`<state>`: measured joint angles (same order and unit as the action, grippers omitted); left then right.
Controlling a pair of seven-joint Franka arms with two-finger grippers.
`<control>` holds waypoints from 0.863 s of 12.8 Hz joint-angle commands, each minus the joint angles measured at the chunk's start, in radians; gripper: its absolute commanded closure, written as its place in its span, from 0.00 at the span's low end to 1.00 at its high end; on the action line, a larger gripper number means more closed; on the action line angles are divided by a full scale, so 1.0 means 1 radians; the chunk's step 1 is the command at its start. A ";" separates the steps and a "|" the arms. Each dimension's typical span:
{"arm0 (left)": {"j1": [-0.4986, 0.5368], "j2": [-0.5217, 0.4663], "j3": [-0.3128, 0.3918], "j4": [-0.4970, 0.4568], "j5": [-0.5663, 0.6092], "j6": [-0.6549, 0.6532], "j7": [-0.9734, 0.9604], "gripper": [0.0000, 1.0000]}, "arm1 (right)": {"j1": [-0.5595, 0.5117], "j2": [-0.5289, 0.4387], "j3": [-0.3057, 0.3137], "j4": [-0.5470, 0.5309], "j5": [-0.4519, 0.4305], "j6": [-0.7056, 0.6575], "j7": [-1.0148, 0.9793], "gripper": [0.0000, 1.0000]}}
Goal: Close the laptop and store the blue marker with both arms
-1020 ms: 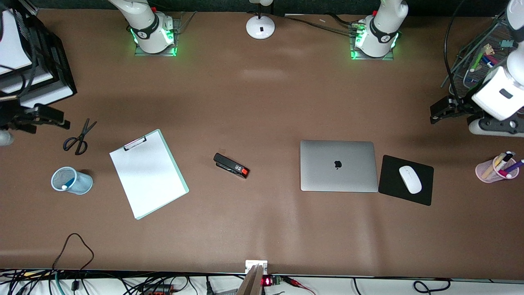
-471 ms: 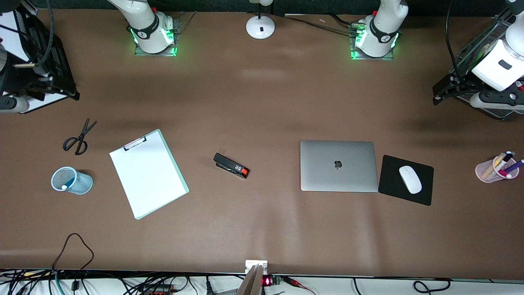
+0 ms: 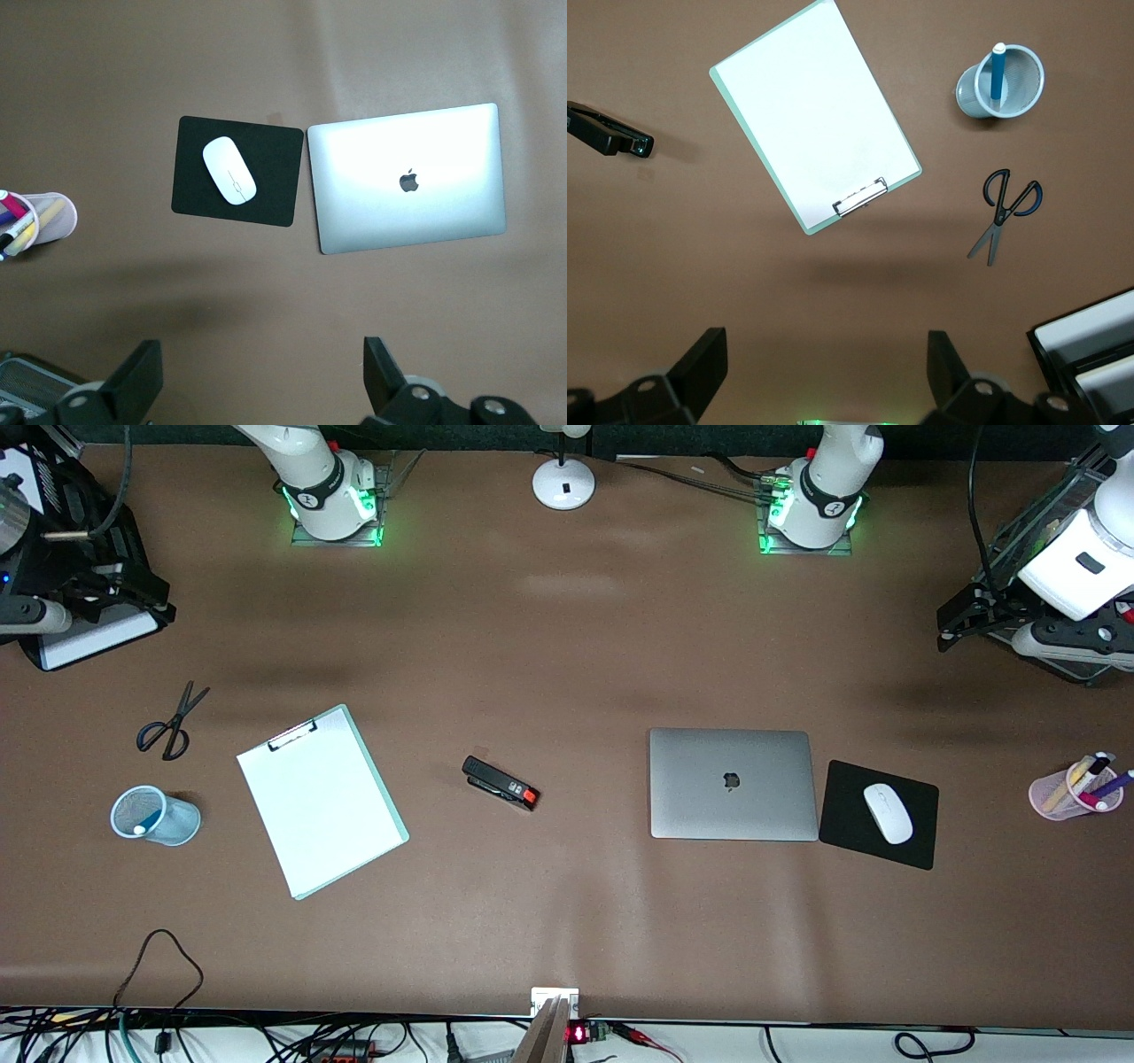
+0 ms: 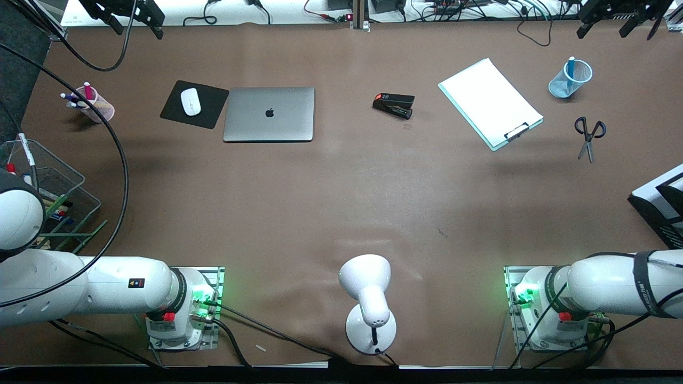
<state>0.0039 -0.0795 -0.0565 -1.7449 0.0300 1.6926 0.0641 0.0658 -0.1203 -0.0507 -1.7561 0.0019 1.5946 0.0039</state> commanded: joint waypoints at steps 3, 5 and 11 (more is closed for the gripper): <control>-0.010 0.000 0.006 0.013 -0.012 0.002 0.023 0.00 | 0.011 -0.051 -0.003 -0.037 -0.017 0.036 0.019 0.00; -0.010 0.000 0.006 0.013 -0.012 0.002 0.023 0.00 | 0.008 -0.050 -0.004 -0.029 -0.016 0.033 0.019 0.00; -0.012 0.006 0.003 0.028 -0.012 -0.033 0.019 0.00 | -0.001 -0.036 -0.012 -0.011 -0.003 0.028 0.021 0.00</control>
<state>-0.0025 -0.0797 -0.0567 -1.7407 0.0300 1.6827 0.0649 0.0657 -0.1513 -0.0563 -1.7698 0.0018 1.6167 0.0068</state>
